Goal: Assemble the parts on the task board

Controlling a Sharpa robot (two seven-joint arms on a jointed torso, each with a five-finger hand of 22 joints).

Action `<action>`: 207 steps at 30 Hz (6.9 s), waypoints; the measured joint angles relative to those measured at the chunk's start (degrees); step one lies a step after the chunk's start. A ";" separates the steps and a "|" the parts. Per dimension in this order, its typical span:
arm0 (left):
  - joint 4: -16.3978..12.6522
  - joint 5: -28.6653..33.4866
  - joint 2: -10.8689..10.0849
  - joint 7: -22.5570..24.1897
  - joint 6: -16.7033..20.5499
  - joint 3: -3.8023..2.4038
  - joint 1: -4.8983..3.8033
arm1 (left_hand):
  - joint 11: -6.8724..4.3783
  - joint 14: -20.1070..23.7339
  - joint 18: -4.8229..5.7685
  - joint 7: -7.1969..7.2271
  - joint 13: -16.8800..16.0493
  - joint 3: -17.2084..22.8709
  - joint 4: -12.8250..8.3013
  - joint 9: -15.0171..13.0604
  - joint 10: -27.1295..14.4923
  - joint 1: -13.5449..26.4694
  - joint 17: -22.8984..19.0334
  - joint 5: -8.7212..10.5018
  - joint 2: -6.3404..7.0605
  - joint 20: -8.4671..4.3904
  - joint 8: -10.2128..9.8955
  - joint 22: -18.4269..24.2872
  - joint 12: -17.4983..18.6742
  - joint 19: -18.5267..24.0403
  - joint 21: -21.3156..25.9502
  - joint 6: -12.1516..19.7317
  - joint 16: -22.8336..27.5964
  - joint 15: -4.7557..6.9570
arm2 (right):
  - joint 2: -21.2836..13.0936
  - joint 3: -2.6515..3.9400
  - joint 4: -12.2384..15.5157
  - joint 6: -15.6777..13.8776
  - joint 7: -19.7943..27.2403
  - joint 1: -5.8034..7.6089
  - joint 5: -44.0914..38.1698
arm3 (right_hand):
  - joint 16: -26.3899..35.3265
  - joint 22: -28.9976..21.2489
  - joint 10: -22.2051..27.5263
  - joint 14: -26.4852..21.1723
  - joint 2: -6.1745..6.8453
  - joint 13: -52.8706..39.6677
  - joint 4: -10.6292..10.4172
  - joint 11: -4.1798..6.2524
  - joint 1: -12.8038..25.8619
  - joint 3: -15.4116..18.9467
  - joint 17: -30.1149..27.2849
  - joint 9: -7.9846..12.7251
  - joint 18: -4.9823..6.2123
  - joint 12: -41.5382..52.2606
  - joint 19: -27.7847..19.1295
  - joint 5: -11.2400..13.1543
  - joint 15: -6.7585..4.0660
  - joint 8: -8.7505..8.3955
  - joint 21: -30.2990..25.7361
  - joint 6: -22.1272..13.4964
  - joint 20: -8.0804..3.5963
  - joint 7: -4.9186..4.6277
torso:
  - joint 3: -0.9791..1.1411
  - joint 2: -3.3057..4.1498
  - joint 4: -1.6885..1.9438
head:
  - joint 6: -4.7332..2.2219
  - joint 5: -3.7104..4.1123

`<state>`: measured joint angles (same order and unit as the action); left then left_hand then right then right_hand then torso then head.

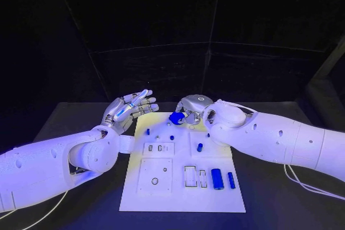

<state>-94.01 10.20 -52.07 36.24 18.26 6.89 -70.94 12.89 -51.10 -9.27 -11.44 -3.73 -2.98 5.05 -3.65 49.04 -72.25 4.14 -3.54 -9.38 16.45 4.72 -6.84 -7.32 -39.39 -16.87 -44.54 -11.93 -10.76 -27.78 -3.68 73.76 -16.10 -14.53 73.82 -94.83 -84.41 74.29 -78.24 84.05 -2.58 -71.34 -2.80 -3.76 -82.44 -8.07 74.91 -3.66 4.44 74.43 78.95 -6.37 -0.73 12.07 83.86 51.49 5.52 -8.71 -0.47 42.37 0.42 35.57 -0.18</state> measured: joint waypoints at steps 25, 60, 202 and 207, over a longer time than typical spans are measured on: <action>0.41 0.00 0.35 -0.09 -0.14 0.00 0.00 | 0.00 0.00 0.00 0.00 0.00 0.00 0.00 0.00 0.00 0.00 0.01 0.00 0.00 0.00 0.00 -0.01 0.00 0.00 0.00 0.00 0.00 0.00 | 7.12 0.03 -7.03 0.36 0.78 -2.39 -1.81 | 0.00 0.13 -0.39 0.00 0.92 0.43 0.18 0.39 0.89 -0.83 0.00 0.01 -0.90 -0.21 0.19 0.02 0.00 -0.99 0.00 0.76 0.20 0.12 | 0.07 0.00 -0.12 | 0.69 -0.29; 0.46 0.01 0.33 -0.40 -0.17 -0.01 -0.01 | 0.21 -0.21 0.01 0.00 0.00 0.23 -0.23 0.01 0.21 0.00 -0.04 0.00 0.00 0.21 0.00 0.11 0.00 -0.21 0.00 0.00 0.00 0.21 | 7.88 0.05 -9.41 3.48 0.89 -2.45 -0.52 | 0.01 -0.37 2.20 -0.01 1.21 3.46 -10.29 -0.94 13.99 6.17 0.03 -0.37 -0.89 -4.19 -0.10 -0.45 0.85 -7.14 -0.01 -2.00 0.93 -0.88 | 0.09 -0.05 -0.24 | 0.83 -0.44; 2.10 0.01 -0.52 -0.60 -0.37 0.01 0.03 | 0.01 -0.21 0.01 -0.10 0.00 0.71 -0.71 0.01 0.42 -0.20 -0.05 0.00 -0.20 0.03 0.00 0.29 0.00 -0.38 0.00 -0.51 0.00 0.21 | -16.12 0.01 1.78 -6.02 18.20 -5.42 28.26 | 0.26 0.20 1.26 0.01 -2.61 2.42 2.85 0.80 -0.62 0.26 0.02 -0.45 -0.88 -3.94 -0.12 0.71 -0.41 -4.29 -0.60 7.34 -0.12 0.46 | -0.04 -1.09 -1.59 | 1.51 0.41; 2.06 0.01 -0.68 -0.61 -0.36 0.01 0.03 | 0.01 -0.21 0.01 -0.10 0.00 0.71 -0.71 0.01 0.42 -0.20 -0.04 0.00 -0.20 0.03 0.00 0.29 0.00 -0.38 0.00 -0.51 0.00 0.21 | -15.28 0.06 7.14 -7.57 13.52 -4.76 27.71 | 0.26 0.20 1.26 0.01 -2.72 2.49 3.01 0.80 -0.48 0.10 0.02 -0.37 -0.89 -4.03 -0.12 0.73 -0.40 -4.33 -0.60 7.33 -0.12 0.46 | -0.12 -1.13 -1.58 | 1.51 0.34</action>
<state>-91.95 10.22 -52.74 35.63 17.90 6.90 -70.90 12.90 -51.31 -9.27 -11.55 -3.72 -2.27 4.34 -3.65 49.46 -72.45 4.10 -3.54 -9.58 16.47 4.71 -6.55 -7.32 -39.77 -16.87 -45.05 -11.93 -10.56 -43.06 -3.62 80.90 -23.67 -1.01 69.05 -67.12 -84.15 74.48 -76.98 84.06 -5.30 -68.85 0.21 -2.96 -82.92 -7.96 74.93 -4.03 3.55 70.40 78.83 -5.65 -1.14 7.74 83.26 58.82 5.41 -8.25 -0.58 41.24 -1.15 37.08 0.16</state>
